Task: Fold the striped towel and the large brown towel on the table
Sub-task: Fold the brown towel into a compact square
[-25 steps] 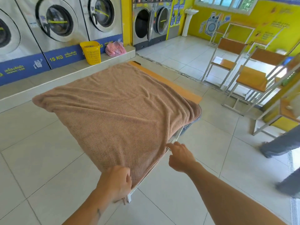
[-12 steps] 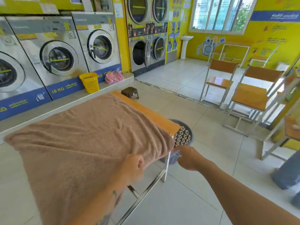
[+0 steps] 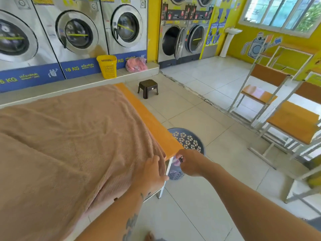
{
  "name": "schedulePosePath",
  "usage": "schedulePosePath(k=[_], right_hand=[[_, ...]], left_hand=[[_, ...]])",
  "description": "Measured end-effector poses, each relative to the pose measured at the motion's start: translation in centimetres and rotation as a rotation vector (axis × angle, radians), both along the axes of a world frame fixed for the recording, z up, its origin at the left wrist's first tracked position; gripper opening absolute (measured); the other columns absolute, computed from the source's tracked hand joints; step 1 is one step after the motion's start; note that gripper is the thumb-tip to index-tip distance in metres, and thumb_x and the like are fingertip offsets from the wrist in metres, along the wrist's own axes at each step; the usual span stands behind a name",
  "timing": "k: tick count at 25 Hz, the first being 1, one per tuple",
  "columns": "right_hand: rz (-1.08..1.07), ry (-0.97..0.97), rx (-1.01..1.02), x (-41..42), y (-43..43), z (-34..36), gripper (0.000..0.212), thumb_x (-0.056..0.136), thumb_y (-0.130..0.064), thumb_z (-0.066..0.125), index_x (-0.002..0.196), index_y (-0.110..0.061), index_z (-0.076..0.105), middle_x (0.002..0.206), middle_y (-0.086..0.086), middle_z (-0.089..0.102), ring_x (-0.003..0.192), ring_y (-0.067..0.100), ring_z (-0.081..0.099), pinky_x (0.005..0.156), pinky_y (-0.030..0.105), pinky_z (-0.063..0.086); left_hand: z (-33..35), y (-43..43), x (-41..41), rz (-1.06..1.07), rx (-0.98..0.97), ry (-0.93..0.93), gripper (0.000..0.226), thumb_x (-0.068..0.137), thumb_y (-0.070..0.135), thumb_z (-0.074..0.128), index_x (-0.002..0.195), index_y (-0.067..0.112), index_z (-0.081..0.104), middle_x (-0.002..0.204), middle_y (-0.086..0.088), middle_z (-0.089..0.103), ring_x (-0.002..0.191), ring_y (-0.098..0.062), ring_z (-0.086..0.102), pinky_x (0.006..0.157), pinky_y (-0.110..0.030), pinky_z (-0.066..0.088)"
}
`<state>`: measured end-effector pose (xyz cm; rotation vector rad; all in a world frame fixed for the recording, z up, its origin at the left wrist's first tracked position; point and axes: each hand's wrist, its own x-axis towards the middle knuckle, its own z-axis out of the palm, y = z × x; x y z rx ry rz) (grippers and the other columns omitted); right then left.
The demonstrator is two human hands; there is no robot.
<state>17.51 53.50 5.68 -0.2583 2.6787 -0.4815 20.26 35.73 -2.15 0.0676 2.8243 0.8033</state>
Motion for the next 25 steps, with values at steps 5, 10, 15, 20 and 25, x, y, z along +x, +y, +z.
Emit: schedulePosePath(k=[5,10,15,20,25], right_hand=[[0.127,-0.116,-0.008,-6.2,-0.6,-4.3,0.043,0.084,-0.009,0.048,0.120,-0.029,0.061,0.123,0.000,0.060,0.108,0.023,0.059,0.086,0.037,0.055],[0.425,-0.056,0.086,-9.2,-1.7,-6.8,0.035,0.092,-0.011,0.047,0.125,-0.015,0.056,0.120,0.011,0.054,0.115,0.031,0.052,0.089,0.035,0.046],[0.658,0.033,0.067,-12.3,-1.3,-9.0,0.024,0.092,-0.021,0.042,0.107,-0.017,0.062,0.105,0.012,0.055,0.100,0.035,0.056,0.075,0.037,0.043],[0.588,-0.193,-0.239,-15.1,0.7,-8.3,0.021,0.095,-0.020,0.046,0.112,-0.019,0.058,0.105,0.005,0.062,0.092,0.024,0.060,0.067,0.027,0.036],[0.509,-0.359,-0.210,-19.5,1.7,-5.9,0.033,0.088,-0.007,0.044,0.110,-0.027,0.057,0.078,0.001,0.058,0.054,0.012,0.050,0.042,0.022,0.036]], left_hand=[[-1.6,1.2,-4.3,0.151,0.024,-0.031,0.034,0.078,0.053,0.042,0.084,0.021,0.049,0.078,0.004,0.061,0.082,-0.025,0.065,0.068,-0.040,0.053],[-1.7,1.7,-4.8,0.074,-0.275,-0.160,0.061,0.064,0.058,0.060,0.112,0.023,0.046,0.119,0.002,0.048,0.116,-0.024,0.044,0.095,-0.042,0.044],[-1.6,3.8,-4.6,0.602,0.041,-0.043,0.017,0.081,0.038,0.041,0.081,0.027,0.054,0.090,0.011,0.057,0.085,-0.014,0.055,0.077,-0.038,0.051],[0.6,5.9,-5.7,1.068,0.143,0.104,0.017,0.092,0.017,0.052,0.078,0.026,0.056,0.073,0.007,0.063,0.071,-0.011,0.060,0.065,-0.032,0.053],[-0.1,9.4,-7.0,0.946,-0.009,0.004,0.014,0.090,0.029,0.052,0.077,0.024,0.053,0.076,0.005,0.061,0.073,-0.017,0.059,0.066,-0.034,0.055]])
